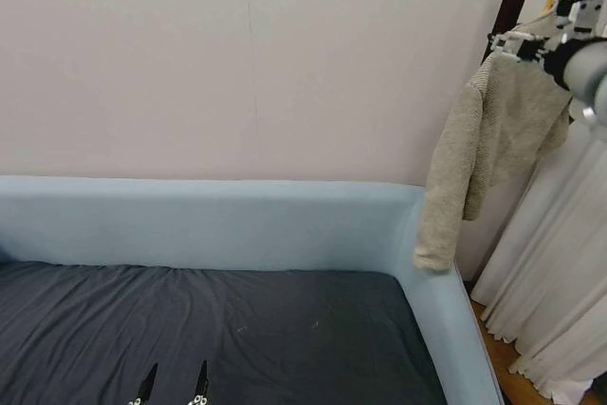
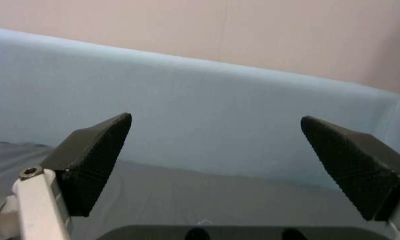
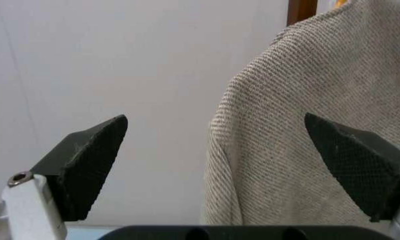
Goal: Pick up the clothes from the sofa and hang them on the clothes hanger.
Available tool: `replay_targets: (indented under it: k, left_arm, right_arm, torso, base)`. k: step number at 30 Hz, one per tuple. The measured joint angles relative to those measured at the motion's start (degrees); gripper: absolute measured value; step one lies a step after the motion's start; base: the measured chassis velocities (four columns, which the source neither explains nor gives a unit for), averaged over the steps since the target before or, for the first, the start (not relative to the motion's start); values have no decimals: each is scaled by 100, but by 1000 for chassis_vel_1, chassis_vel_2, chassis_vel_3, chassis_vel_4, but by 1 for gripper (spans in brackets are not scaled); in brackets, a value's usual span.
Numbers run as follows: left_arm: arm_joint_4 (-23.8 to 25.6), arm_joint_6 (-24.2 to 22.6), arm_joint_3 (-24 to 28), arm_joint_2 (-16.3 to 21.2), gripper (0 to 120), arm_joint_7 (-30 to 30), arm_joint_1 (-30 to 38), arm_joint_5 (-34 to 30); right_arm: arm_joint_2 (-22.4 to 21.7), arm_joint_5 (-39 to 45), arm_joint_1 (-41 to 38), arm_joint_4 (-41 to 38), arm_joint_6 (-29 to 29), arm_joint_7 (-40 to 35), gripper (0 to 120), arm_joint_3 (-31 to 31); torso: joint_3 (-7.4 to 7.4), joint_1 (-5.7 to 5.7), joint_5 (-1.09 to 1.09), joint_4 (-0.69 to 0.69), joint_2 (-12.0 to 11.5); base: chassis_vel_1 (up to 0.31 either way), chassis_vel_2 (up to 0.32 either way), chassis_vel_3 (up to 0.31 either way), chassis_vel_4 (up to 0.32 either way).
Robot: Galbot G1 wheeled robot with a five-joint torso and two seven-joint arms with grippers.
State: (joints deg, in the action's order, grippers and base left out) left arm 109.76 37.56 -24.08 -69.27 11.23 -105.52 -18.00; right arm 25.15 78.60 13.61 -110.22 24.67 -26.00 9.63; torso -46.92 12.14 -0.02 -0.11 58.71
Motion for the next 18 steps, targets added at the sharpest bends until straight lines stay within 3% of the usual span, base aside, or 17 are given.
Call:
replay_targets:
  k: [3,4,6,8,9,10,13,16,17,18]
  left_arm:
    - [0,0,-1,0,100,0,0,0]
    - [0,0,-1,0,100,0,0,0]
    - [0,0,0,0,100,1,0,0]
    - [0,0,0,0,100,-2,0,0]
    - [0,0,0,0,100,0,0,0]
    - [0,0,0,0,100,0,0,0]
    - [0,0,0,1,100,-4,0,0]
    - [0,0,0,0,100,-3,1,0]
    - [0,0,0,0,100,-3,1,0]
    - [0,-1,0,0,100,-5,0,0]
  right_arm:
    - [51,-522,1655,-601,-187,414,100,1231]
    - [51,-522,1655,-601,-187,414,100,1231]
    - [356,-1056,2778,-919,-330,655,100,1887]
    - [499,-1265,3225,-1006,-393,750,100,2098]
    - [1067,-1946,4620,-1225,-652,1060,100,2763]
    - [1424,-2456,5426,-1336,-926,1353,100,3165]
    - [1796,-2952,6164,-1442,-1185,1694,100,3475]
    - [2713,-4119,7426,-1463,-2161,2465,100,3905]
    - [2713,-4119,7426,-1463,-2161,2465,100,3905]
    - [3062,-4453,7806,-1398,-2566,2721,100,4000]
  torso:
    - [-1,0,0,5,-1]
    - [-1,0,0,5,-1]
    - [0,0,-2,3,0]
    - [-1,0,-1,3,0]
    - [-1,0,5,3,-1]
    - [-1,0,-1,3,-1]
    - [-1,0,1,3,-1]
    - [0,0,0,0,0]
    - [0,0,0,0,0]
    - [-1,0,1,1,0]
  base:
    - [0,0,0,0]
    - [0,0,0,0]
    - [0,0,0,0]
    - [0,0,0,0]
    - [0,0,0,0]
    - [0,0,0,0]
    - [0,0,0,0]
    - [0,0,0,0]
    - [0,0,0,0]
    - [0,0,0,0]
